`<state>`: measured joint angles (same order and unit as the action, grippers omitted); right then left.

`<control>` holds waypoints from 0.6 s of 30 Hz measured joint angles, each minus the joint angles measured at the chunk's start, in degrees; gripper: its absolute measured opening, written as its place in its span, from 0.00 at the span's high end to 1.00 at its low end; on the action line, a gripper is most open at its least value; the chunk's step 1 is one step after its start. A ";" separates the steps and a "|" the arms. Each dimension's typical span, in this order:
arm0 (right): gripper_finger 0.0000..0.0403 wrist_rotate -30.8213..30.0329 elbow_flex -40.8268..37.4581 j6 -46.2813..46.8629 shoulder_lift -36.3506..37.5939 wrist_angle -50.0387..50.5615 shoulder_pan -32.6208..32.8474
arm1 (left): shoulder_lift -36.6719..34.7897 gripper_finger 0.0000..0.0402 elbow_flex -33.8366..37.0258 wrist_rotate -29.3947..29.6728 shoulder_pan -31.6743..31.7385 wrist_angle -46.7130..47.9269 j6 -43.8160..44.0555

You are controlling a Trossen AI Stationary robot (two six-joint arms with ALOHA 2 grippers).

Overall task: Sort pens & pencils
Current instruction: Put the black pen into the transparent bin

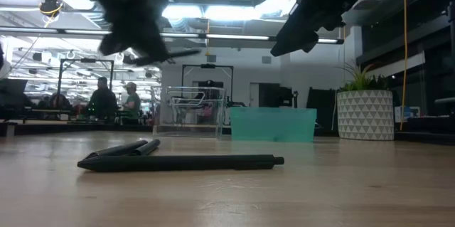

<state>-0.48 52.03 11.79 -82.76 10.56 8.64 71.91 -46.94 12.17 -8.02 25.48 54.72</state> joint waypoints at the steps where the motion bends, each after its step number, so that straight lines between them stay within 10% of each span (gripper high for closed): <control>1: 0.55 0.01 0.00 0.16 0.00 -0.04 0.00 | -1.01 0.95 0.00 1.05 1.48 -1.15 -1.14; 18: 0.55 0.01 0.00 1.40 0.00 0.06 -0.02 | -0.68 0.95 -0.10 -6.00 34.00 -10.69 -13.33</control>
<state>-0.47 52.03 13.19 -82.76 10.62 8.62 71.23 -47.04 6.17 25.98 14.80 41.39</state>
